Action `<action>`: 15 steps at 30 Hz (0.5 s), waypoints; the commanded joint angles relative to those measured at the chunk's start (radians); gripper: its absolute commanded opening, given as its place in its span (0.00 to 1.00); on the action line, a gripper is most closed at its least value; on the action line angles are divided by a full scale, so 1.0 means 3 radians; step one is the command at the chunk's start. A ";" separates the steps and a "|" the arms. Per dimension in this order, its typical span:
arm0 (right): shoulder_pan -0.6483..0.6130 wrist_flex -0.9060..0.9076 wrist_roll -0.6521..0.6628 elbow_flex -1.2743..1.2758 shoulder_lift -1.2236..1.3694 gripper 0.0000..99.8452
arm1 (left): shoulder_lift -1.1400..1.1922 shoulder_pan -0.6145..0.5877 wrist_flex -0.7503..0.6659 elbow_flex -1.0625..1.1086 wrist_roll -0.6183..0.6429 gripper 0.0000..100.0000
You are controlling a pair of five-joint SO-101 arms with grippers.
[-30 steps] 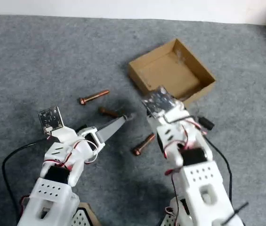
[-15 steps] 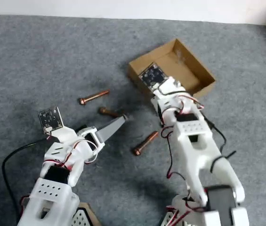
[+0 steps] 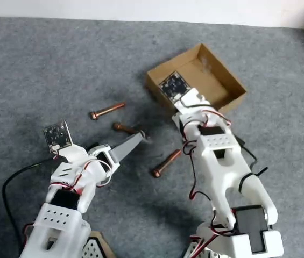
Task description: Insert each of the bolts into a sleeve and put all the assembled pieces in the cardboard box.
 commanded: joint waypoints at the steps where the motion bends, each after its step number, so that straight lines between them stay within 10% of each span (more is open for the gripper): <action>1: -0.0003 0.0253 -0.0087 -0.0263 -0.0023 0.11 | -0.0049 -0.0028 -0.0036 -0.0018 -0.0015 0.53; 15: 0.0284 0.1179 -0.0563 -0.0841 -0.0263 0.00 | -0.0049 -0.0023 -0.0036 -0.0018 -0.0015 0.53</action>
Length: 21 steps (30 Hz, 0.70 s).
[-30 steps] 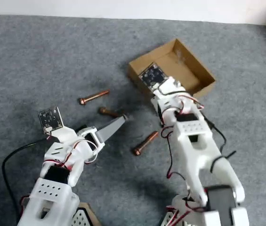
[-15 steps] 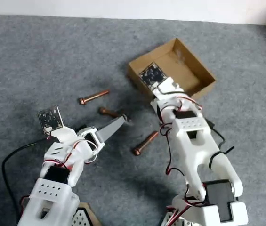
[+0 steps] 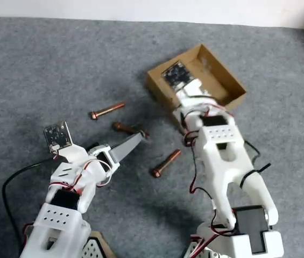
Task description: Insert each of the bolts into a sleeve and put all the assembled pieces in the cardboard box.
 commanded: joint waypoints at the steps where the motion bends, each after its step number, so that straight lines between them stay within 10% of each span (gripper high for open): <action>1: 0.0289 0.0427 -0.0455 -0.0350 -0.0325 0.01 | -0.0049 -0.0023 -0.0036 -0.0018 -0.0015 0.53; 6: 0.0611 0.1107 -0.0665 -0.0488 -0.0540 0.02 | -0.0049 -0.0023 -0.0036 -0.0018 -0.0015 0.53; 21: 0.1619 0.1655 0.0721 -0.0473 -0.0555 0.10 | -0.0049 -0.0023 -0.0036 -0.0018 -0.0015 0.53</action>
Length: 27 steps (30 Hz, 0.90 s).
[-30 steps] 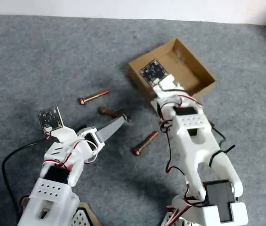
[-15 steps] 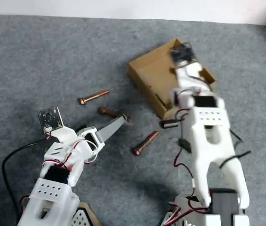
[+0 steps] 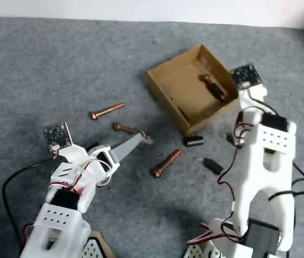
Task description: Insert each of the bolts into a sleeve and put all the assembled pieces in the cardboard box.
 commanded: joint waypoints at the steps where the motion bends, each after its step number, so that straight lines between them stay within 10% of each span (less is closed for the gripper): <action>1: 0.0238 0.0018 0.0491 -0.0156 -0.0130 0.13 | -0.0049 -0.0023 -0.0036 -0.0018 -0.0015 0.53; 27: 0.0038 -0.0483 0.0997 -0.0141 0.0995 0.15 | -0.0049 -0.0023 -0.0036 -0.0018 -0.0015 0.53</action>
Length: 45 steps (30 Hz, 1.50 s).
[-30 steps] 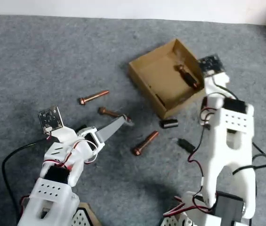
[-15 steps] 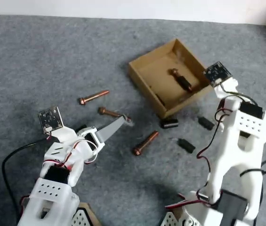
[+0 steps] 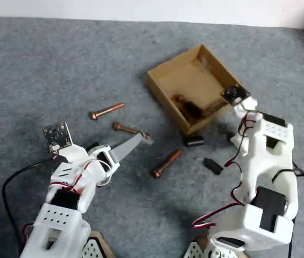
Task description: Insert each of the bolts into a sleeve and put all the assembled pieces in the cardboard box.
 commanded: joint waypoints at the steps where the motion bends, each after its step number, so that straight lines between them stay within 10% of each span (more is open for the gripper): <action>1: -0.0120 -0.0038 0.0010 -0.0141 -0.0023 0.15 | -0.0049 -0.0023 -0.0036 -0.0018 -0.0015 0.53; 31: -0.0217 -0.1061 0.0010 0.0944 0.0059 0.01 | -0.0049 -0.0043 -0.0026 -0.0059 0.0000 0.53; 45: -0.0693 -0.0647 -0.1851 0.1496 -0.1660 0.01 | -0.0018 -0.0043 0.0757 -0.0627 0.0332 0.53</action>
